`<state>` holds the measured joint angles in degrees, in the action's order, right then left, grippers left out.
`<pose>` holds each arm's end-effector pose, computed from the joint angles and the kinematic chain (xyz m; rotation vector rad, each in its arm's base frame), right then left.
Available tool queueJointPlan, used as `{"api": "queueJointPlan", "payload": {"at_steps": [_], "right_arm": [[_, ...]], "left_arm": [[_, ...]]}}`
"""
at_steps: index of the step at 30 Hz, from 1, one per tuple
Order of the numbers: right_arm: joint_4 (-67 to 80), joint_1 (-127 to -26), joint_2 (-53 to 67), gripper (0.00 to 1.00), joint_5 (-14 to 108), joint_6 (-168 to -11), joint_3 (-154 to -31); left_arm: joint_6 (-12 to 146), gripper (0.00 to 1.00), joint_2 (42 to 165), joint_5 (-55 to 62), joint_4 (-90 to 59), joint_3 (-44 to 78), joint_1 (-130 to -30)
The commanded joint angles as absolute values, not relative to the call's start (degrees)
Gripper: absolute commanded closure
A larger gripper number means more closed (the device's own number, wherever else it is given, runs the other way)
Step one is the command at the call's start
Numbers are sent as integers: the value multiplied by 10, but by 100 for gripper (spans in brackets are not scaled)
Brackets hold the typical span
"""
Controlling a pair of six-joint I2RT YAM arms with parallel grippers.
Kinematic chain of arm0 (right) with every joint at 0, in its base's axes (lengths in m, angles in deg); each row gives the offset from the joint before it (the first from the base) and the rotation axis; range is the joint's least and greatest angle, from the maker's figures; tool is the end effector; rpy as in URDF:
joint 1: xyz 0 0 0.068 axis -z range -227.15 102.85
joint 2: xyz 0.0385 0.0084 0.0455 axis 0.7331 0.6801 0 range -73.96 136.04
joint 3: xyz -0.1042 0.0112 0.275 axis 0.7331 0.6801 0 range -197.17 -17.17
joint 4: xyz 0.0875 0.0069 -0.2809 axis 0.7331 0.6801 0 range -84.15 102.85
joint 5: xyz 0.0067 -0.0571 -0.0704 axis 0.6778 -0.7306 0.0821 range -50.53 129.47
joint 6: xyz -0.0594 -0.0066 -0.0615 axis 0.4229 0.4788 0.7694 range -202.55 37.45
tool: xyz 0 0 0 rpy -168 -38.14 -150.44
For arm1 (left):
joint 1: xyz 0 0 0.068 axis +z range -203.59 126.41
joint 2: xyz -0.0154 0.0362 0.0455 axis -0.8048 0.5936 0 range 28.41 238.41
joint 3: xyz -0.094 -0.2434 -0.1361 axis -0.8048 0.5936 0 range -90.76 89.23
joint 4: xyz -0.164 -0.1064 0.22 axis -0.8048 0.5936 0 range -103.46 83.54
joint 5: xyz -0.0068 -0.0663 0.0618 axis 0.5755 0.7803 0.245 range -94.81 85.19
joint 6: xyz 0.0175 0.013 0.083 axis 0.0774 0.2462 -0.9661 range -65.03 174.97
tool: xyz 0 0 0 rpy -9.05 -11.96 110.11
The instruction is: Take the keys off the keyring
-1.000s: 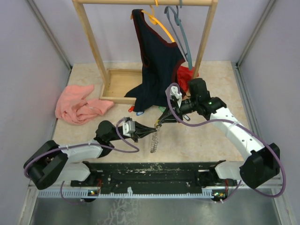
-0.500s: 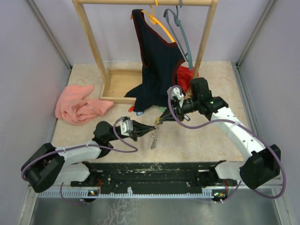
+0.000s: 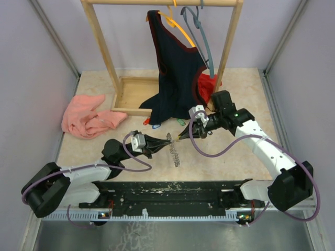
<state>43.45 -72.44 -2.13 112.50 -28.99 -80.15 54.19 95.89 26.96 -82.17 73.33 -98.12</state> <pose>0.2246 0.1862 0.3320 -1.6125 1.0917 1.1584 0.1599 -0.2132 0.2366 0.9587 1.0018 -0.9947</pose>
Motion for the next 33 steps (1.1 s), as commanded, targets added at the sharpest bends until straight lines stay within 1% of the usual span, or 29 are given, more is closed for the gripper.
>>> {"api": "queueJointPlan", "payload": {"at_steps": [1,8,12,20,30,33], "right_arm": [[452,-718,-40,100,1146,-203,-783],[440,-718,-41,100,1159,-123,-747],[414,-718,-41,100,1157,-118,-731],[334,-718,-39,100,1114,-190,-707],[324,-728,-41,100,1076,-216,-711],[307,-739,-40,100,1058,-231,-709]], "left_arm": [[559,100,941,243,-868,737,-981],[587,100,961,236,-890,735,-982],[608,100,983,234,-921,735,-982],[639,100,1017,196,-995,752,-982],[716,100,1087,104,-1150,787,-982],[746,100,1103,81,-1159,784,-986]]}}
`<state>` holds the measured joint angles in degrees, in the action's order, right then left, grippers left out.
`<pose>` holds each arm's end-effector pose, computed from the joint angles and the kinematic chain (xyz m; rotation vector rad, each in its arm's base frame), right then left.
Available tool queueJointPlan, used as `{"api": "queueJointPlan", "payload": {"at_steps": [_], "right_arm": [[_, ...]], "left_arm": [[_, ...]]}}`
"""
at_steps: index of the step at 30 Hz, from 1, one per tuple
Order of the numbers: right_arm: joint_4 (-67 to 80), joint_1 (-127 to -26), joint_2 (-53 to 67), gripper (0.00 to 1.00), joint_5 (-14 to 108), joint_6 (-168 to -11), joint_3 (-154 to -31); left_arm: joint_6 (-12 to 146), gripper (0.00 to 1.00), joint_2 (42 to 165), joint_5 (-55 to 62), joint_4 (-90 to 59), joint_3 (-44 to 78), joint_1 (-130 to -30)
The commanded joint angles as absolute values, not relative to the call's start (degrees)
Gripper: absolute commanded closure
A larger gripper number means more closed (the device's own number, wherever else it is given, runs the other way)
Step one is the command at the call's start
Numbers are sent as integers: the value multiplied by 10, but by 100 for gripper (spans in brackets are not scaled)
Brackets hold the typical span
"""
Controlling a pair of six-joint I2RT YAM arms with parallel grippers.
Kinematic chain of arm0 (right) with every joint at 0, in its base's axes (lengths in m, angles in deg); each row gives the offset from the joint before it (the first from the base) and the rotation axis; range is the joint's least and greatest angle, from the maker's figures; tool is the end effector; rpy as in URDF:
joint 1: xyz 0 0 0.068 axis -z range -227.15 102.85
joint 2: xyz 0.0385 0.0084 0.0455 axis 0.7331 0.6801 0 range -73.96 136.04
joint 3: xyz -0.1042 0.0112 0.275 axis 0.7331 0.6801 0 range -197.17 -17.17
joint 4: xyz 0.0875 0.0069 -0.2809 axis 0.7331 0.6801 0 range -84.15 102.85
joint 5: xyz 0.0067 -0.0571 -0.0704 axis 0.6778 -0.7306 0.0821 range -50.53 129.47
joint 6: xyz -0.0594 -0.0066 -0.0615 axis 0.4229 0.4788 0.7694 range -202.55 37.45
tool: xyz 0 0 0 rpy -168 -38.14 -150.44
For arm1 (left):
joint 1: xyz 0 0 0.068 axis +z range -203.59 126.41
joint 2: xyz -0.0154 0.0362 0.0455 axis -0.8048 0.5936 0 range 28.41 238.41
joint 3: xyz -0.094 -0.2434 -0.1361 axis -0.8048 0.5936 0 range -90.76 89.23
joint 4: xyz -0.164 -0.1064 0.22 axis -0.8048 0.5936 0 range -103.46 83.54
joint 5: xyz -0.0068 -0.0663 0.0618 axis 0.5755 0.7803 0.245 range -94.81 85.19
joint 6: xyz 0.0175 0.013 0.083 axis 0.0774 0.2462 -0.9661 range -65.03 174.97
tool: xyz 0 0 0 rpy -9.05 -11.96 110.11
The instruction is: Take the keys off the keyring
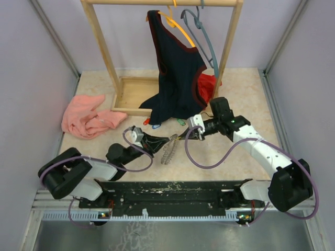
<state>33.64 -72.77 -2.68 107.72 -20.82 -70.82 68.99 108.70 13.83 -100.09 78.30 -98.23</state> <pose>0.2261 0.1864 0.2843 -1.6813 1.0023 0.9755 0.1720 -0.2039 0.1981 0.6379 1.2058 -1.0763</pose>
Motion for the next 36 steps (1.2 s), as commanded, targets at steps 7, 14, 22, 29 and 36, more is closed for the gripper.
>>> {"api": "queueJointPlan", "payload": {"at_steps": [7,14,22,29,36], "right_arm": [[302,-750,-40,100,1032,-238,-710],[286,-755,-41,100,1021,-264,-709],[277,-764,-41,100,1021,-281,-711],[279,-775,-41,100,1013,-285,-714],[269,-788,-41,100,990,-292,-711]], "left_arm": [[791,100,1102,-9,-1160,780,-1011],[850,100,1088,-69,-1160,776,-1024],[875,100,1074,-125,-1160,776,-1034],[898,100,1096,-156,-1160,760,-1039],[914,100,1108,-182,-1160,746,-1045]]}}
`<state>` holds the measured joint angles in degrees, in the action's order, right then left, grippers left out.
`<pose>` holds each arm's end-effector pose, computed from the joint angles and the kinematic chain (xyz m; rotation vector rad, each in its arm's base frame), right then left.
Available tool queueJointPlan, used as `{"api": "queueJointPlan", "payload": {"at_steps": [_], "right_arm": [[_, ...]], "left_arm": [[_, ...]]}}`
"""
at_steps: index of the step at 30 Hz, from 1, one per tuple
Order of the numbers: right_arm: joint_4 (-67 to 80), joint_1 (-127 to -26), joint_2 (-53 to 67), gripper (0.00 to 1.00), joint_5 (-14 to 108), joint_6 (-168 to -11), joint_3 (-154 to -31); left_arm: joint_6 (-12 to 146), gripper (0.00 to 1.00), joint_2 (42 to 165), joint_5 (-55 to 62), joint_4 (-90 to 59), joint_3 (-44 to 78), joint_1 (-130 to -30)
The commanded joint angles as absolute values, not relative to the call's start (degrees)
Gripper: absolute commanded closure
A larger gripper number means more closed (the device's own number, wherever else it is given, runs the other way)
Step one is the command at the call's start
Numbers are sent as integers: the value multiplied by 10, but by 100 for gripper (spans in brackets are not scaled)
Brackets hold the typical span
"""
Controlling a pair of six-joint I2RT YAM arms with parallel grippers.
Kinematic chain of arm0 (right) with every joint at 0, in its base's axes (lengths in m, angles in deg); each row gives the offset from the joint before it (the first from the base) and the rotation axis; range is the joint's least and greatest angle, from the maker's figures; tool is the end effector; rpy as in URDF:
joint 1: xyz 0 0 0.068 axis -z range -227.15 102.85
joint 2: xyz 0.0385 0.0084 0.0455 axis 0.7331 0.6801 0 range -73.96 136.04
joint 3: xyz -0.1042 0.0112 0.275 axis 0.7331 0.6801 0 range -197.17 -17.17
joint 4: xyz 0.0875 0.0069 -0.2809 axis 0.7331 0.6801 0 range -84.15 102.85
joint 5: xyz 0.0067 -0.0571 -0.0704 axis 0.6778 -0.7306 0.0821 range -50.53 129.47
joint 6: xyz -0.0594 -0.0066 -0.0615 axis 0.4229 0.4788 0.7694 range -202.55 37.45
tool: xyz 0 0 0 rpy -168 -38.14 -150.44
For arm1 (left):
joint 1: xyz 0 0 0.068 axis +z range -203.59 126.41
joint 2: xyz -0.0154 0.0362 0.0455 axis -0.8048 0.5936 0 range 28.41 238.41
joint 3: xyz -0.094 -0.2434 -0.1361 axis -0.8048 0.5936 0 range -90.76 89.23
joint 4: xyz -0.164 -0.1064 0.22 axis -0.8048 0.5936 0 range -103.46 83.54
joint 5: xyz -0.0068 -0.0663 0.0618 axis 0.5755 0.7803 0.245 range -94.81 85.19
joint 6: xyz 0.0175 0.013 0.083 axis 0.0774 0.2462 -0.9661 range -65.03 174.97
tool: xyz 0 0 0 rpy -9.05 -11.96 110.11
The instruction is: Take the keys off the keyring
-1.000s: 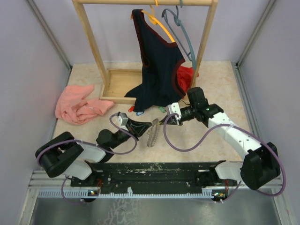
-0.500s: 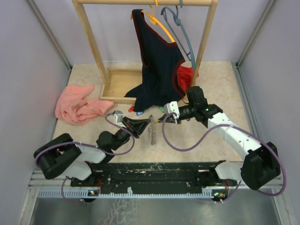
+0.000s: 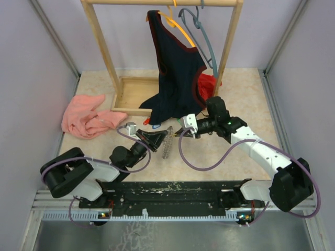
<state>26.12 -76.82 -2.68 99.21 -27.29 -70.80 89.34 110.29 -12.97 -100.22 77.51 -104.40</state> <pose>0.2295 0.2060 0.2879 -1.6841 1.0466 0.8626 0.1812 -0.2054 0.1964 0.0663 1.3767 -1.1737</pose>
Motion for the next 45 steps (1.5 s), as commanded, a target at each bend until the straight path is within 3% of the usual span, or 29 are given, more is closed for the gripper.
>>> {"api": "queueJointPlan", "payload": {"at_steps": [1,7,18,45], "right_arm": [[261,-790,-41,100,983,-301,-710],[213,-794,-41,100,938,-365,-706],[253,-793,-35,100,959,-344,-720],[157,-754,-37,100,998,-637,-762]], "left_arm": [[917,100,1112,-184,-1160,743,-1047],[931,100,1138,-199,-1160,732,-1058],[931,100,1137,-217,-1160,735,-1059],[911,100,1180,-214,-1160,739,-1058]]}}
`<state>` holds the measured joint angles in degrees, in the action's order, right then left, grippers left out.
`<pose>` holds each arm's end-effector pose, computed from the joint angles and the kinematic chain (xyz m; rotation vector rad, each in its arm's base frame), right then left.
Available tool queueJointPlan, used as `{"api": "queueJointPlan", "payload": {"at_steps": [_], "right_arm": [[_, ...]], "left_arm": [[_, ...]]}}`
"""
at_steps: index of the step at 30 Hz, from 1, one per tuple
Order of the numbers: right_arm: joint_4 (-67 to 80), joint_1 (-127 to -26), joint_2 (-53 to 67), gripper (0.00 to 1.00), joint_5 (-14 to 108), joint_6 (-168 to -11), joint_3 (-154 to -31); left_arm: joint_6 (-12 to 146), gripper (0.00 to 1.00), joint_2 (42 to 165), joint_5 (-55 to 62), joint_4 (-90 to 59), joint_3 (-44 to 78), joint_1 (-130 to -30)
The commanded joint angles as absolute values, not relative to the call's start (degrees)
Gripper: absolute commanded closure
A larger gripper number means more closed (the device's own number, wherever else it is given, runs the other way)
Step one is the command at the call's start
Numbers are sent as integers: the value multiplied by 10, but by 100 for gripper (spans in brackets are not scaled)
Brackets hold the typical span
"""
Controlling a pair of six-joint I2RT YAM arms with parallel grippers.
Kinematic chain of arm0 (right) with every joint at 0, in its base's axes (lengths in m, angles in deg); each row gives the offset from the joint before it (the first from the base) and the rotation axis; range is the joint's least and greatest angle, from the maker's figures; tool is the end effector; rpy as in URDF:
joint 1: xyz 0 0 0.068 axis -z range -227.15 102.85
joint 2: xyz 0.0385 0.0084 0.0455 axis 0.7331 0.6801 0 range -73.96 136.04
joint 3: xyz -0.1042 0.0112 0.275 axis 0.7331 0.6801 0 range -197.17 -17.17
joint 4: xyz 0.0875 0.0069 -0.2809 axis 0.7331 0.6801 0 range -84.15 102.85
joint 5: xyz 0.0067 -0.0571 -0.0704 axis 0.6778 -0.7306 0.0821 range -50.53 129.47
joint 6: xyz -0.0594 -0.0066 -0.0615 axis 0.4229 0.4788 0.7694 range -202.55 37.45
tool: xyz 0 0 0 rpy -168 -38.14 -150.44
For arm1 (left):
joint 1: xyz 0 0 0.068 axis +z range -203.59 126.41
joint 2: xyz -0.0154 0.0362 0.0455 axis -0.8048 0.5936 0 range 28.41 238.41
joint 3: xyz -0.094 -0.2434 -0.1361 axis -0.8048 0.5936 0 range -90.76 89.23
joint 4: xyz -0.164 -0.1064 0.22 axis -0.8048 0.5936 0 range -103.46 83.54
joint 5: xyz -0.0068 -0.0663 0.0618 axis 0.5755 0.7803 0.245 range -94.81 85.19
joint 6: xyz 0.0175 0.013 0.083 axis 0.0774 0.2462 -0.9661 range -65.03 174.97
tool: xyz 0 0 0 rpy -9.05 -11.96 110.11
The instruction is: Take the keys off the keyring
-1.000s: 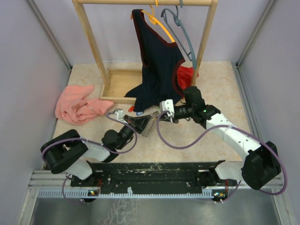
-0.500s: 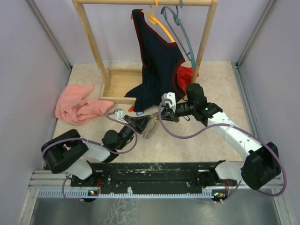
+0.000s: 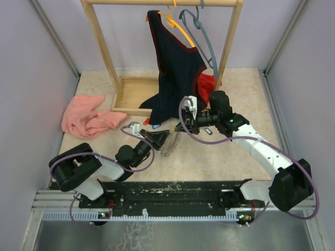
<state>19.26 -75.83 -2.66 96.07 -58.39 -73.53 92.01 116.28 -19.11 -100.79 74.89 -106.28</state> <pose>0.2467 0.2070 0.3155 -1.3794 1.4168 1.0570 0.1902 -0.2188 0.1832 -0.0316 1.4325 -1.1472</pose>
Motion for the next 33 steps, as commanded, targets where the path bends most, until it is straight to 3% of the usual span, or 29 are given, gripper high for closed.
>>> {"api": "queueJointPlan", "payload": {"at_steps": [1,6,28,33], "right_arm": [[153,-754,-36,100,998,-640,-760],[143,-752,-31,100,997,-650,-756],[140,-738,-27,100,1036,-665,-762],[141,-733,-30,100,1044,-668,-764]], "left_arm": [[914,100,1183,-213,-1160,738,-1058],[915,100,1199,-200,-1160,726,-1058],[868,68,1169,-151,-1160,747,-1058],[850,66,1150,-138,-1160,764,-1058]]}}
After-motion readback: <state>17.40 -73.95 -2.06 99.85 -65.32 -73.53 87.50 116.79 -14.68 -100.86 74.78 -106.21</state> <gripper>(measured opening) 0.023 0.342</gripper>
